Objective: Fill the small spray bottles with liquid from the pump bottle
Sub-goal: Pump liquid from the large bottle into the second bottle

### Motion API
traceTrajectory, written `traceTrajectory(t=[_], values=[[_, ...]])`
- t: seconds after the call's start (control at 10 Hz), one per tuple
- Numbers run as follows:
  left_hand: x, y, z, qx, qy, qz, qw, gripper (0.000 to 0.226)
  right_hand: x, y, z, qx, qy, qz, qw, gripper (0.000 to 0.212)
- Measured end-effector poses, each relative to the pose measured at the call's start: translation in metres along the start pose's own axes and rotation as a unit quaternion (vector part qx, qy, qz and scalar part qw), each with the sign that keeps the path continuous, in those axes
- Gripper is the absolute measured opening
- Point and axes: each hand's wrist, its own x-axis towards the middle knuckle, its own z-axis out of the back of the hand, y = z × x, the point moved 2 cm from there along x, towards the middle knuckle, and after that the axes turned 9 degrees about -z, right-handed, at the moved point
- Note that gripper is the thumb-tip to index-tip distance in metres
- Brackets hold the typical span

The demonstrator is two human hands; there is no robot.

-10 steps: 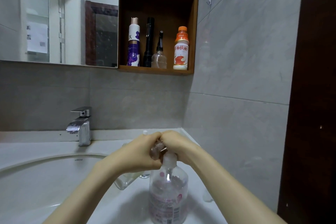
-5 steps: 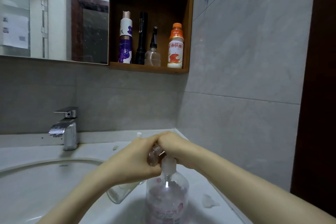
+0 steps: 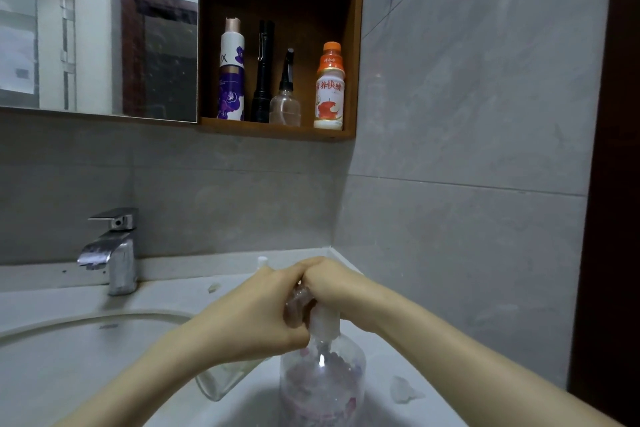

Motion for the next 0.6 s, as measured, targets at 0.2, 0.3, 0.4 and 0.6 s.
traceTrajectory(t=[0.2, 0.3, 0.4, 0.6], values=[[0.0015, 0.0034, -0.0011, -0.024, -0.011, -0.01, 1.0, 0.04, -0.0072, 0.0037, 0.0023, -0.059, 0.009, -0.055, 0.997, 0.032], [0.0033, 0.0047, 0.0013, -0.022, -0.022, -0.011, 0.999, 0.029, -0.0082, 0.0075, 0.0046, -0.029, 0.023, -0.075, 0.996, 0.03], [0.0027, 0.0057, 0.0003, -0.021, -0.023, -0.007, 0.999, 0.026, -0.0069, 0.0077, 0.0033, -0.026, 0.014, -0.084, 0.996, 0.03], [0.0043, 0.0045, 0.0014, -0.038, -0.032, -0.009, 0.999, 0.032, -0.0083, 0.0091, 0.0057, -0.032, -0.014, -0.078, 0.996, 0.032]])
